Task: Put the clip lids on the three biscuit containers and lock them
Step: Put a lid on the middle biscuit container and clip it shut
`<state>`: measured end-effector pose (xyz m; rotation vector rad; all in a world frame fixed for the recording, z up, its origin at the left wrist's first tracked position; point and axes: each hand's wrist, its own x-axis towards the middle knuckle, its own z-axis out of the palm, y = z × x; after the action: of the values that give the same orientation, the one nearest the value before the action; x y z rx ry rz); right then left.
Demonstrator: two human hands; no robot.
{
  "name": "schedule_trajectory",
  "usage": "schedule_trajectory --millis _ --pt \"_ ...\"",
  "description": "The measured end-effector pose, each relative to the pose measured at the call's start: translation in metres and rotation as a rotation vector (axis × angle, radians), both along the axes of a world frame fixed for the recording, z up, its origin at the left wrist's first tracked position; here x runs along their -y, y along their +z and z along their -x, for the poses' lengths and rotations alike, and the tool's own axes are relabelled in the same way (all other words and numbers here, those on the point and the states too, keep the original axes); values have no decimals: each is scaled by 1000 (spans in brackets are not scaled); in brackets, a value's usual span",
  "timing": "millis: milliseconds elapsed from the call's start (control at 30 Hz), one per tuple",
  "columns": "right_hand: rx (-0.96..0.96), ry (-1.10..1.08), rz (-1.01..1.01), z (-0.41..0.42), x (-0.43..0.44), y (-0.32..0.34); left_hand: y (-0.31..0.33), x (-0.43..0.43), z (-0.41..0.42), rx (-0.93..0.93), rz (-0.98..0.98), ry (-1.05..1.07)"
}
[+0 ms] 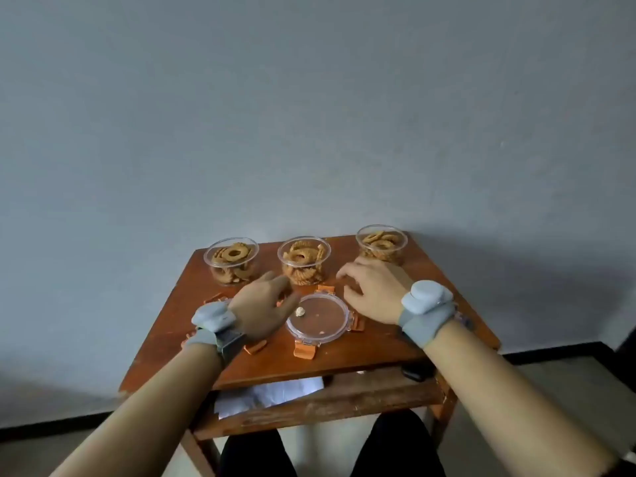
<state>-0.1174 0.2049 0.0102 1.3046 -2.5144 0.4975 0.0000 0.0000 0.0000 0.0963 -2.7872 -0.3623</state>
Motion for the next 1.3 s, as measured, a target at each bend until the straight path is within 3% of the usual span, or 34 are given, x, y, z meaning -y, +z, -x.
schedule_trajectory --millis 167,433,833,1000,1133,1300 --pt "209 -12 -284 -14 -8 -29 -23 -24 -11 217 25 -37" --pt "263 28 -273 -5 -6 -36 -18 -25 -5 153 83 -93" --pt "202 30 250 28 14 -22 35 7 23 -145 -430 -6" --pt "315 -18 443 41 26 -17 37 18 38 -223 -742 39" --pt "405 -100 559 50 43 -18 20 26 59 -267 -651 143" --pt "378 -179 537 64 72 -15 2 31 89 -388 -427 252"
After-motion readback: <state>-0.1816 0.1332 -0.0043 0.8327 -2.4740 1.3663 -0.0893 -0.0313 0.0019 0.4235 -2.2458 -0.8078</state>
